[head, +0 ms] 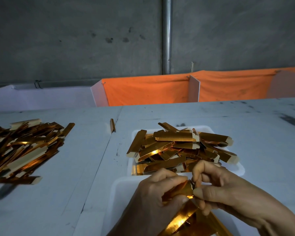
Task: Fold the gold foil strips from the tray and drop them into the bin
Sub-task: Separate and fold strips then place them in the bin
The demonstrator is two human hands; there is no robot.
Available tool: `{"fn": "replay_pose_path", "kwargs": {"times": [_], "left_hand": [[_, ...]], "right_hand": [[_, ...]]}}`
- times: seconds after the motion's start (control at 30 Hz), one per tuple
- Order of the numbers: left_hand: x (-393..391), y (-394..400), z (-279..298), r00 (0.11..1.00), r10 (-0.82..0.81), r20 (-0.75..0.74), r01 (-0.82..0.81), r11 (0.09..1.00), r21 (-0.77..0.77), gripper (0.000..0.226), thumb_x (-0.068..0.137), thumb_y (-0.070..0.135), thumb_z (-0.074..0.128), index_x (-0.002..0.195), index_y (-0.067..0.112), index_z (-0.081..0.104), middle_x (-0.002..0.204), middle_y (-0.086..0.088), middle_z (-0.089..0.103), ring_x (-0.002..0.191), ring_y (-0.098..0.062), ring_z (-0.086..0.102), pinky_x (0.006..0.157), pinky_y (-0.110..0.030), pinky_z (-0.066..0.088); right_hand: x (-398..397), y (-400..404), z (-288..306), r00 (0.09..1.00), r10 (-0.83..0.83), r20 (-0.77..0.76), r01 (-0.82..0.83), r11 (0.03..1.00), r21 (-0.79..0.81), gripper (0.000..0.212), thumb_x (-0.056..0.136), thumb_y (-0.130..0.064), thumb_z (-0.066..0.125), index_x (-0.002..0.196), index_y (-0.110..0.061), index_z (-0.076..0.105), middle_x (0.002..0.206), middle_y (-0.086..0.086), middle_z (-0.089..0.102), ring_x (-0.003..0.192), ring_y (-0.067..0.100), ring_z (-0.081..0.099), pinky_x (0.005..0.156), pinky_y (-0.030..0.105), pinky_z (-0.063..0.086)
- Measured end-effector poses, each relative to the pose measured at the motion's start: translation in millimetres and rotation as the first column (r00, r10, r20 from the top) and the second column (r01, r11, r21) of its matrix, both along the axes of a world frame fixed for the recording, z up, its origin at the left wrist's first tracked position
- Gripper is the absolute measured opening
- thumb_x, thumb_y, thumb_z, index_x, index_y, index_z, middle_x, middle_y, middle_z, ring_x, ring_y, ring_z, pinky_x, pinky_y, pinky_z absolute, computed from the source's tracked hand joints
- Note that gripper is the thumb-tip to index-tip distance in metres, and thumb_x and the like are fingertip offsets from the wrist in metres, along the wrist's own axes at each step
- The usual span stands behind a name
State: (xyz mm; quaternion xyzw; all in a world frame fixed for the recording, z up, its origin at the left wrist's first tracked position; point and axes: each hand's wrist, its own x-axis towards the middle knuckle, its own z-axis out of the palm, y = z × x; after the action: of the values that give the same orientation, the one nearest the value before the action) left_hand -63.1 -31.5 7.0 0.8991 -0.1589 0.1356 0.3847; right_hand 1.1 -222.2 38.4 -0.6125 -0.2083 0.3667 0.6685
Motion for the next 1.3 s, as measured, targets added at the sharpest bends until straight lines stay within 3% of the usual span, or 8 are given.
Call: {"fn": "replay_pose_path", "kwargs": {"times": [0.17, 0.3, 0.43, 0.7, 1.13, 1.3], "left_hand": [[2, 0, -1, 1.000, -0.018, -0.010, 0.018, 1.000, 0.006, 0.046, 0.081, 0.048, 0.055, 0.126, 0.039, 0.057, 0.105, 0.054, 0.035, 0.115, 0.018, 0.032, 0.088, -0.004, 0.041], [2, 0, -2, 1.000, -0.012, -0.020, 0.013, 1.000, 0.008, 0.047, 0.079, 0.051, 0.053, 0.126, 0.041, 0.056, 0.106, 0.055, 0.034, 0.115, 0.018, 0.032, 0.088, -0.006, 0.043], [1, 1, -2, 1.000, 0.002, -0.010, -0.002, 1.000, -0.003, 0.047, 0.080, 0.050, 0.053, 0.125, 0.041, 0.056, 0.109, 0.052, 0.036, 0.114, 0.019, 0.033, 0.087, -0.003, 0.040], [-1, 3, -1, 1.000, 0.028, -0.013, -0.029, 0.997, -0.068, 0.042, 0.078, 0.051, 0.057, 0.121, 0.047, 0.056, 0.116, 0.037, 0.046, 0.116, 0.011, 0.040, 0.085, -0.003, 0.039], [0, 3, -2, 1.000, 0.020, -0.009, -0.021, 0.998, -0.053, 0.046, 0.079, 0.052, 0.057, 0.124, 0.043, 0.055, 0.117, 0.039, 0.043, 0.116, 0.014, 0.037, 0.084, -0.002, 0.039], [0, 4, -2, 1.000, 0.023, -0.016, -0.024, 0.998, -0.049, 0.044, 0.079, 0.051, 0.056, 0.122, 0.047, 0.054, 0.118, 0.039, 0.044, 0.116, 0.013, 0.038, 0.086, -0.004, 0.041]], "right_hand": [[0, 3, -3, 0.994, -0.032, 0.101, 0.041, 0.995, -0.091, 0.029, 0.070, -0.009, 0.074, 0.084, -0.004, 0.049, 0.060, 0.012, 0.058, 0.051, 0.020, 0.060, 0.051, 0.025, 0.050], [3, 4, -7, 0.985, -0.049, 0.168, 0.071, 0.989, -0.127, 0.025, 0.078, -0.009, 0.074, 0.083, -0.006, 0.049, 0.058, 0.016, 0.061, 0.051, 0.022, 0.060, 0.052, 0.026, 0.050], [3, 4, -9, 0.991, -0.077, 0.105, 0.082, 0.995, -0.051, 0.024, 0.071, -0.013, 0.074, 0.085, -0.005, 0.056, 0.060, 0.014, 0.060, 0.051, 0.022, 0.060, 0.051, 0.026, 0.050], [3, 2, -5, 0.997, -0.049, -0.067, 0.054, 0.996, 0.069, 0.012, 0.076, -0.011, 0.072, 0.086, -0.006, 0.068, 0.067, 0.024, 0.060, 0.055, 0.026, 0.061, 0.053, 0.029, 0.054], [2, 11, -12, 0.988, -0.149, 0.043, 0.148, 0.988, 0.037, 0.006, 0.071, -0.007, 0.065, 0.076, -0.010, 0.065, 0.054, 0.012, 0.055, 0.046, 0.022, 0.053, 0.046, 0.024, 0.046], [3, 12, -14, 0.983, -0.167, 0.073, 0.166, 0.986, 0.022, 0.008, 0.084, -0.002, 0.063, 0.078, -0.009, 0.063, 0.053, 0.014, 0.055, 0.044, 0.022, 0.053, 0.046, 0.024, 0.046]]}}
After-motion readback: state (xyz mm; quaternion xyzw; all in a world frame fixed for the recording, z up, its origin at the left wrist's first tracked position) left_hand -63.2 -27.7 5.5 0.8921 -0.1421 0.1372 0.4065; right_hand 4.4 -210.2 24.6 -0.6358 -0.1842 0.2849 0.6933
